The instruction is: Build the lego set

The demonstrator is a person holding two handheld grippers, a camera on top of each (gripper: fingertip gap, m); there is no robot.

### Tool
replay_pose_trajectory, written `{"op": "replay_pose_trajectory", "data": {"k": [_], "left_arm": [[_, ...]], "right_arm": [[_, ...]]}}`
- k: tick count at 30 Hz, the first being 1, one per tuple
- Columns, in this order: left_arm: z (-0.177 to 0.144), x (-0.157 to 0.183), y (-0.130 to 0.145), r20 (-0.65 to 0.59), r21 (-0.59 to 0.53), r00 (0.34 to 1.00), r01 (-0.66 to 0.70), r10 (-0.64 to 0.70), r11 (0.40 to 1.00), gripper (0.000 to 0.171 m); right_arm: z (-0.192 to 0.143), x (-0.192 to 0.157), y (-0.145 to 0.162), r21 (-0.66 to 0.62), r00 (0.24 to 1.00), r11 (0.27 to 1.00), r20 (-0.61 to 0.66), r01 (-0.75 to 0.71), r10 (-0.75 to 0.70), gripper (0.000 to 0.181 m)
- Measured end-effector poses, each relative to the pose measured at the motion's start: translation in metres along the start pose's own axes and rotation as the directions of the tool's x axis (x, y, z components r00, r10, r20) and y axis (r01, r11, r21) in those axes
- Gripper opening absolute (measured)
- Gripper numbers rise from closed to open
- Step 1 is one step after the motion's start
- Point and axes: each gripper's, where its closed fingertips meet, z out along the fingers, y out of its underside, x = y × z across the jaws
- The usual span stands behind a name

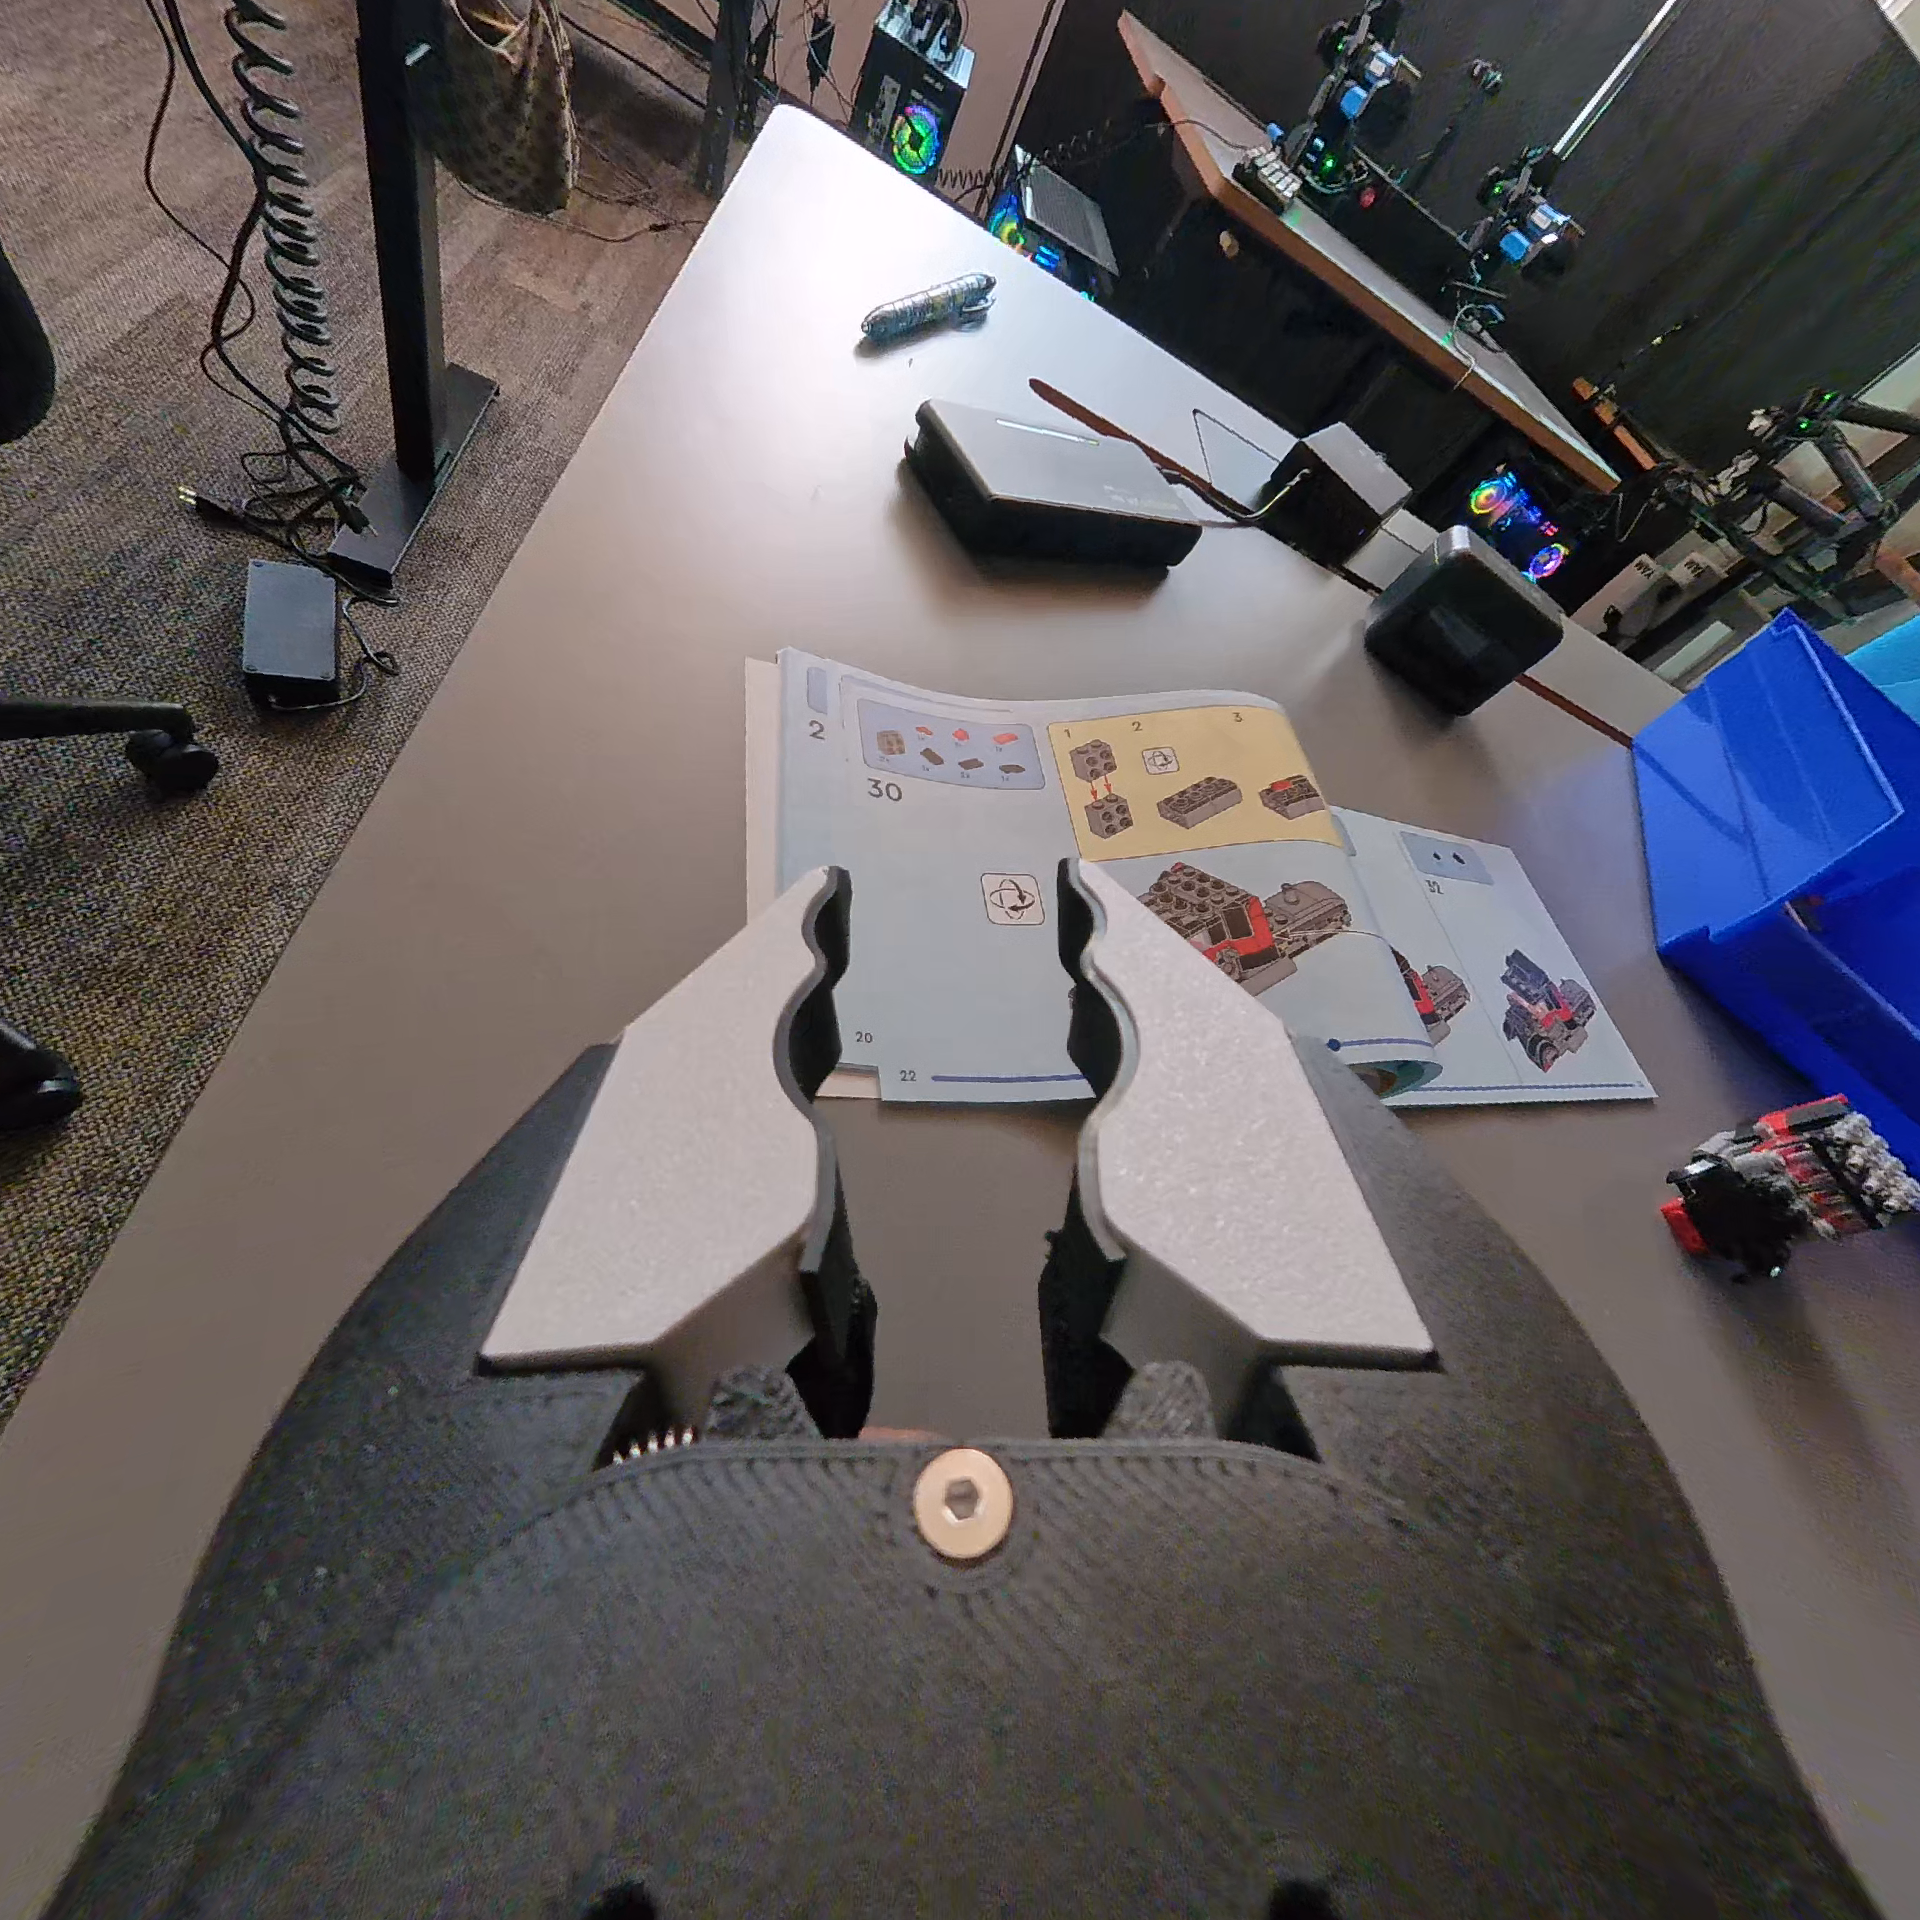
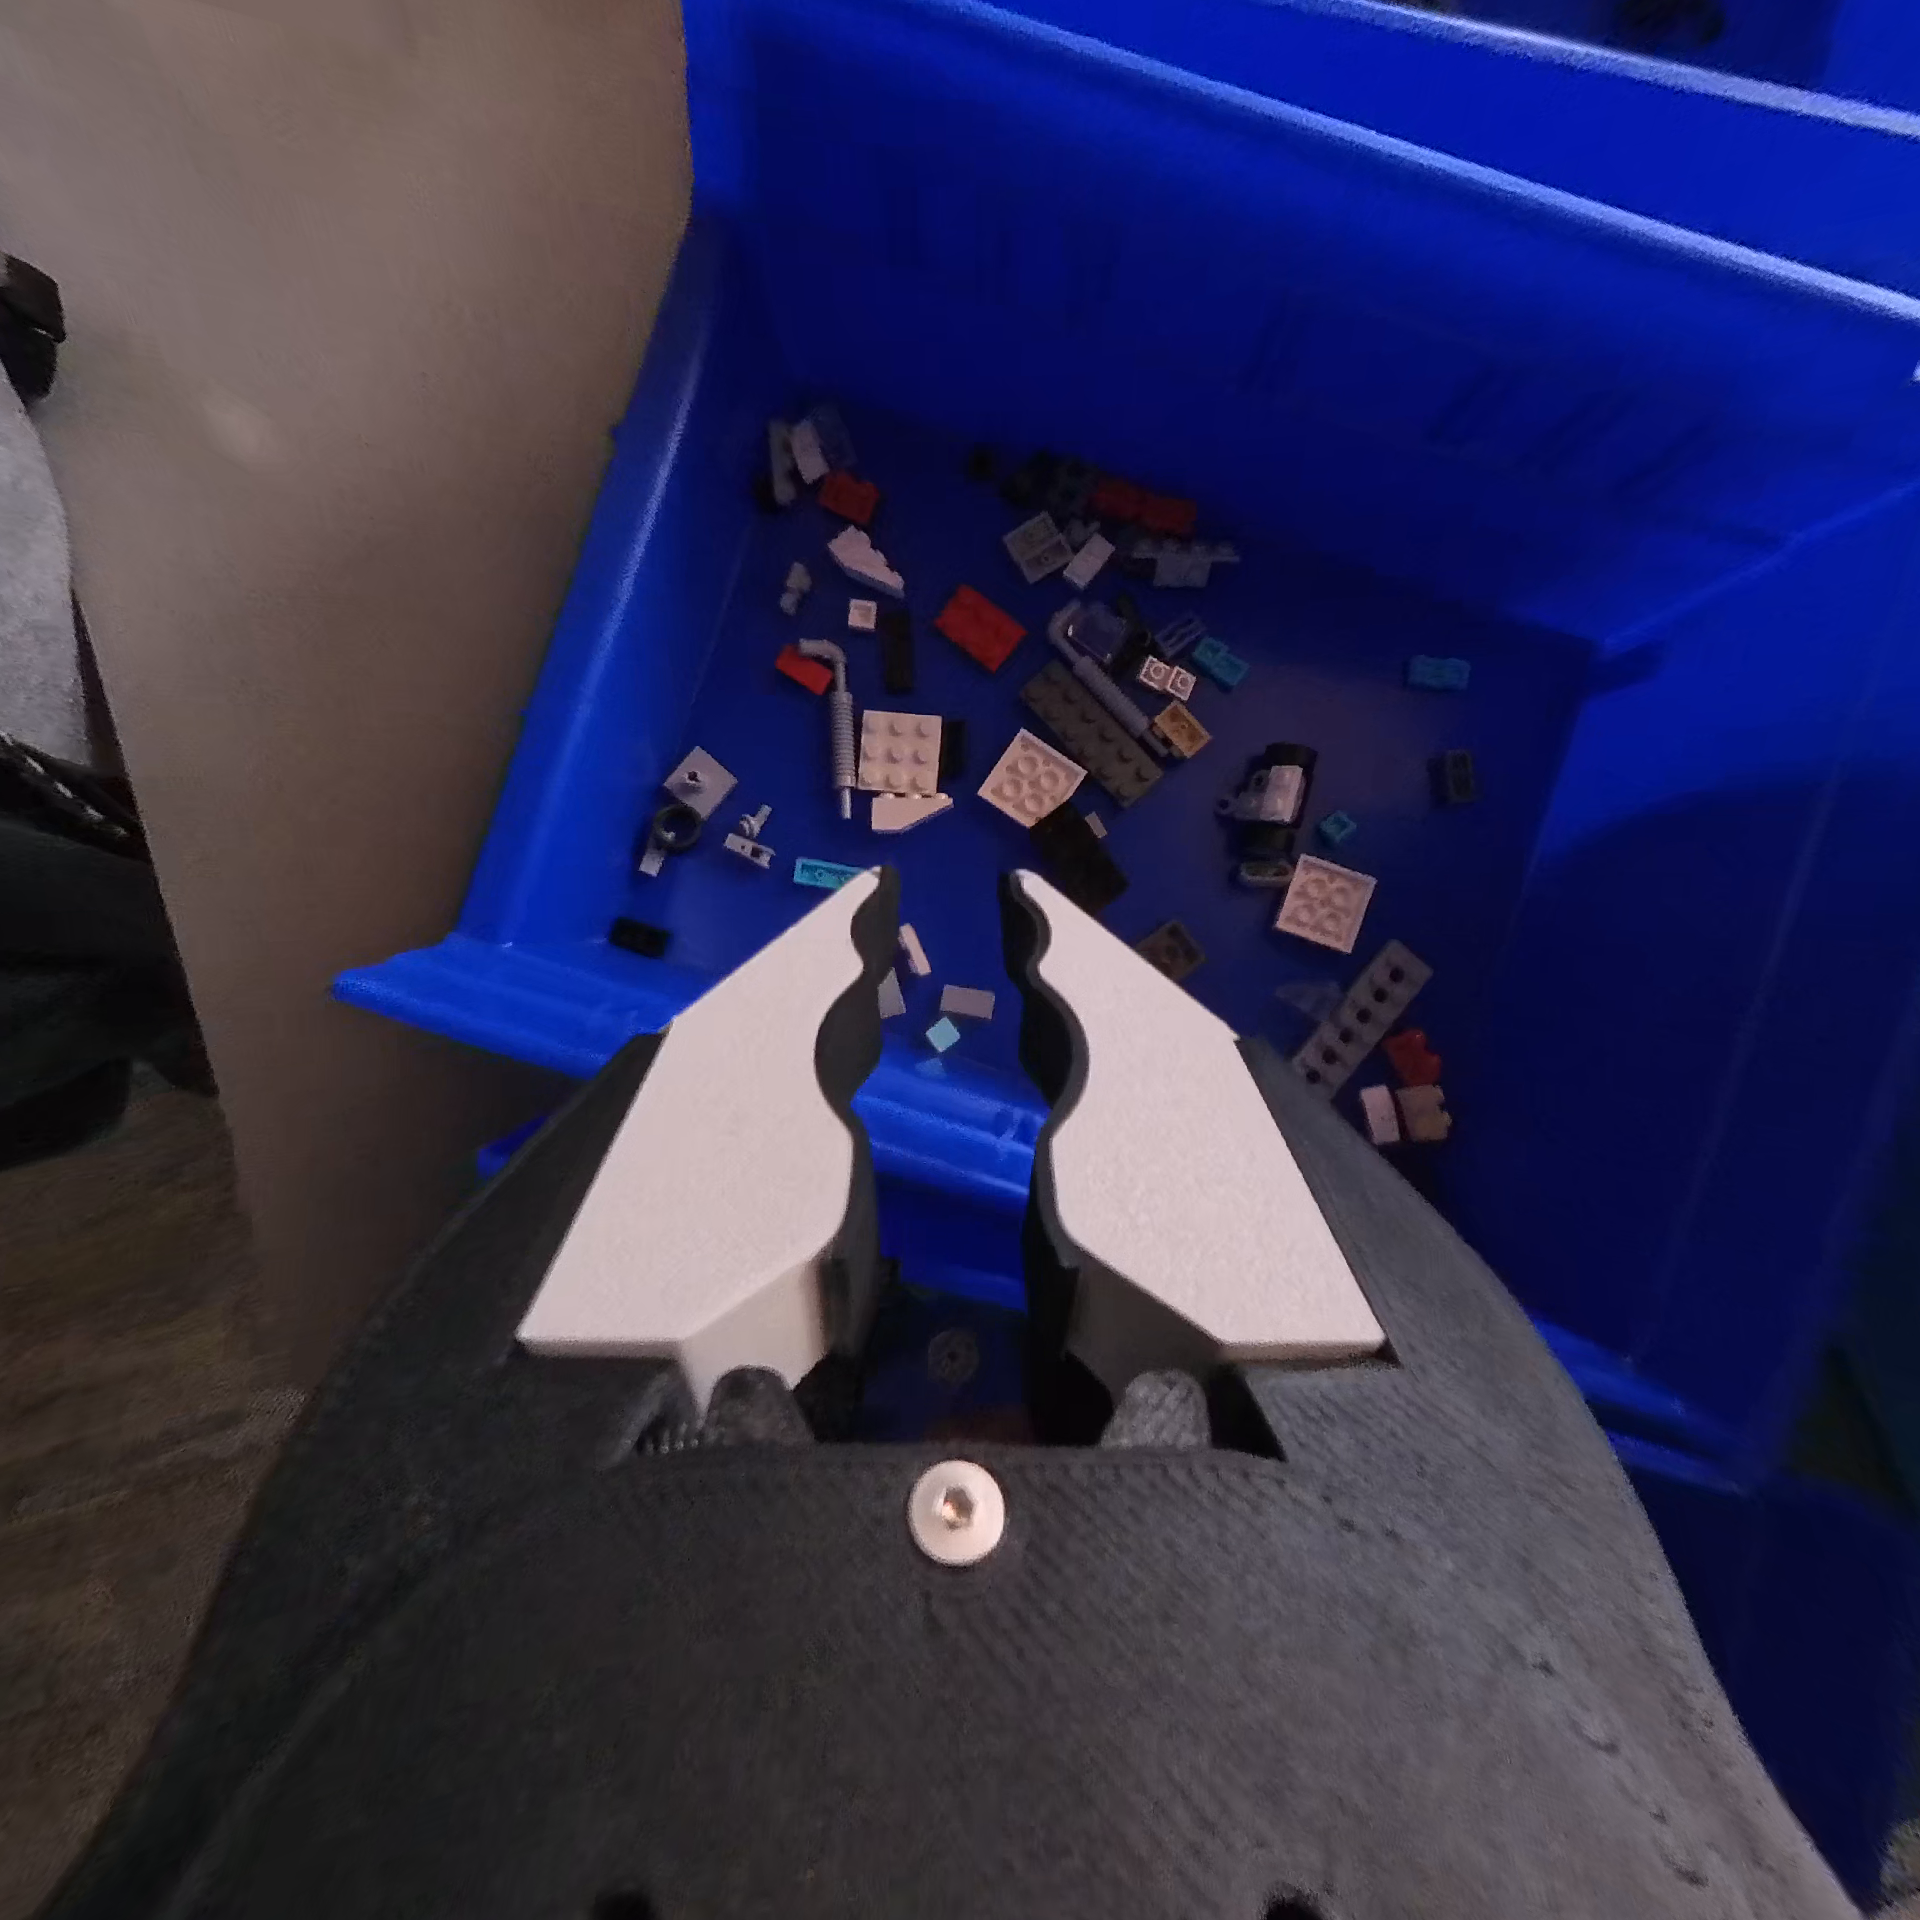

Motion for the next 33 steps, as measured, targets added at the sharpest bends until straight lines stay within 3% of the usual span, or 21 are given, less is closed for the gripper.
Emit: {"op": "replay_pose_trajectory", "data": {"k": [10,21,28,33], "left_arm": [[0.0,0.001,0.0,-0.005,0.002,1.0,-0.001,0.001,1.0,0.041],[-0.005,0.01,0.002,0.008,0.005,0.996,-0.092,0.092,0.996,0.044],[0.0,0.079,0.05,-0.024,-0.109,0.95,-0.312,0.311,0.944,0.048],[0.003,0.136,0.082,-0.115,-0.153,0.92,-0.389,0.375,0.908,0.05]], "right_arm": [[-0.057,0.002,0.021,0.044,0.98,0.996,-0.179,-0.082,0.089,0.023],[-0.083,-0.027,0.102,-0.01,0.936,0.978,-0.293,-0.207,0.195,0.026],[-0.084,-0.042,0.138,-0.066,0.944,0.976,-0.276,-0.208,0.183,0.028],[-0.083,-0.041,0.147,-0.081,0.958,0.983,-0.251,-0.165,0.14,0.028]]}}
